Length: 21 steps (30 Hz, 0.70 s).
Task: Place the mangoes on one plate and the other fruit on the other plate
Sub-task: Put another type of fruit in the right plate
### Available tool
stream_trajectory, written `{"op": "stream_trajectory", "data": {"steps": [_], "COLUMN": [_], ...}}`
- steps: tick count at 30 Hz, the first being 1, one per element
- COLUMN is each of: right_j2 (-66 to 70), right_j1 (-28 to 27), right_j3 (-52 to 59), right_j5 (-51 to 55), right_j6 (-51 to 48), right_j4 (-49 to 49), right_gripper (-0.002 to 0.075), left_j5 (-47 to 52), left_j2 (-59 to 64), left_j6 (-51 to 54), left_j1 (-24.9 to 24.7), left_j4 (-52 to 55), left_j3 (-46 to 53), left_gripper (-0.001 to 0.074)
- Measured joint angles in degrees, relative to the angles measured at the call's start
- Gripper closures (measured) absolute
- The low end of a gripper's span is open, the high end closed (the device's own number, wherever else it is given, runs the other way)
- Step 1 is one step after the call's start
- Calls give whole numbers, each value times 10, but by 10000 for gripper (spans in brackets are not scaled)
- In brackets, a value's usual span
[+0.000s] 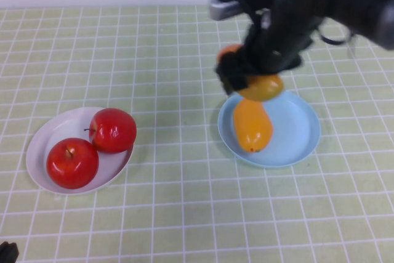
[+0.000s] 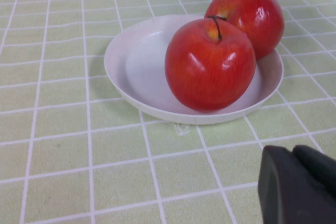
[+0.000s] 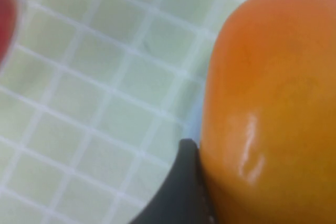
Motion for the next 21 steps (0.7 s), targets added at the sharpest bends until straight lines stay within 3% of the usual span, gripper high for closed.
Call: {"op": "stream_trajectory", "data": {"steps": [9, 21], "right_j2": [-100, -41], "right_j1": [-35, -78], "right_j3": [192, 233], "right_j5": [-55, -136], "right_j6": [54, 58], "right_j4": [-28, -12], "right_gripper": [157, 157], "left_j5": [0, 0], "left_j2": [0, 0], "left_j6": [0, 0], "left_j1": [0, 0], "left_j4": [0, 0], "left_j3": [0, 0], "left_gripper": [731, 731]}}
